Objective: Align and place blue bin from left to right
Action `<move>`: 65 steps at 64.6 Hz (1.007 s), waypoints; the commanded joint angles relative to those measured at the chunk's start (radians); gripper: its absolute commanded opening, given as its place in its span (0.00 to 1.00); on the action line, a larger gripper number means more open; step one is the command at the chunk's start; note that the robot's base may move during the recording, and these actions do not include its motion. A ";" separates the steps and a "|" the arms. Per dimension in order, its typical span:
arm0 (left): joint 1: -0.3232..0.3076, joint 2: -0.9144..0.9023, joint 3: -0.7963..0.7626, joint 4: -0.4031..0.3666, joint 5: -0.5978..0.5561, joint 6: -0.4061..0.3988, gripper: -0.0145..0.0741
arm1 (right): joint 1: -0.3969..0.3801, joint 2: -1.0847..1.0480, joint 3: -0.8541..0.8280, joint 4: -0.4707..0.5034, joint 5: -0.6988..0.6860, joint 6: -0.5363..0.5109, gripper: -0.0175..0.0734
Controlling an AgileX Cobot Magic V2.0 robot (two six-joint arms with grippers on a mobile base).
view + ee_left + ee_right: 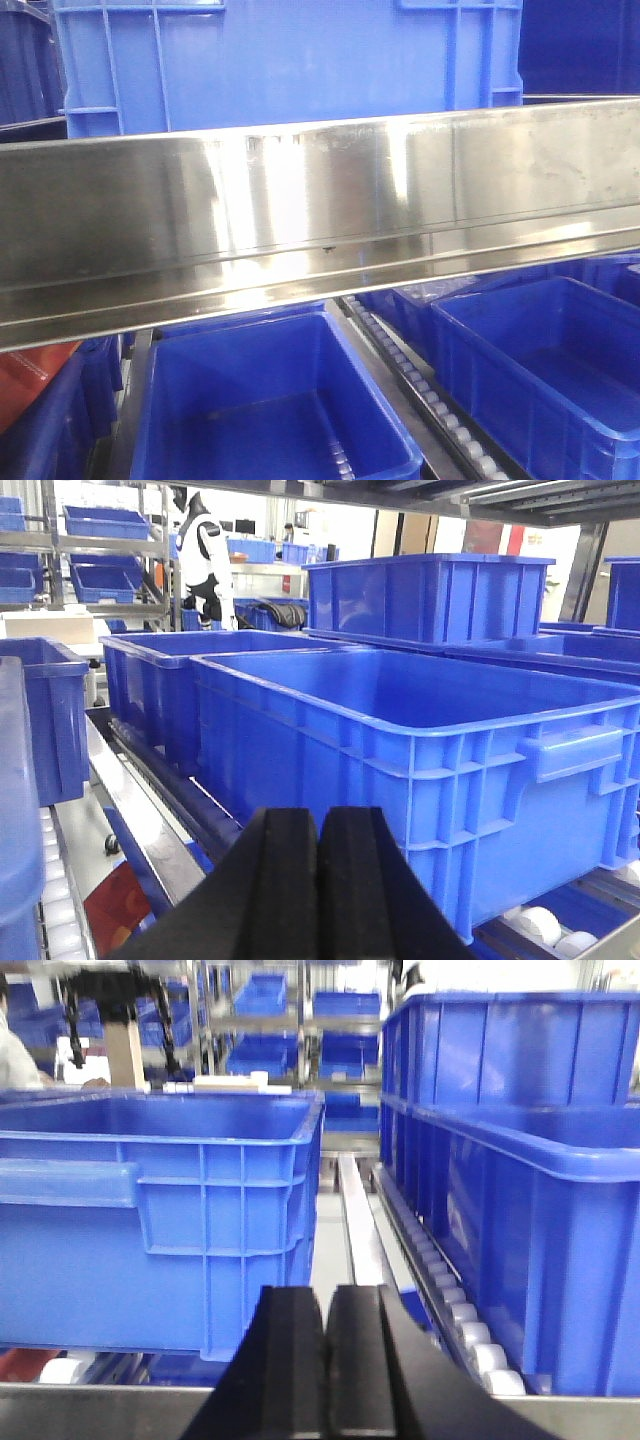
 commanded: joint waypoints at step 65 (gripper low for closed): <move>-0.004 -0.019 0.002 -0.006 -0.028 -0.002 0.04 | -0.003 -0.058 0.018 -0.013 -0.031 -0.004 0.01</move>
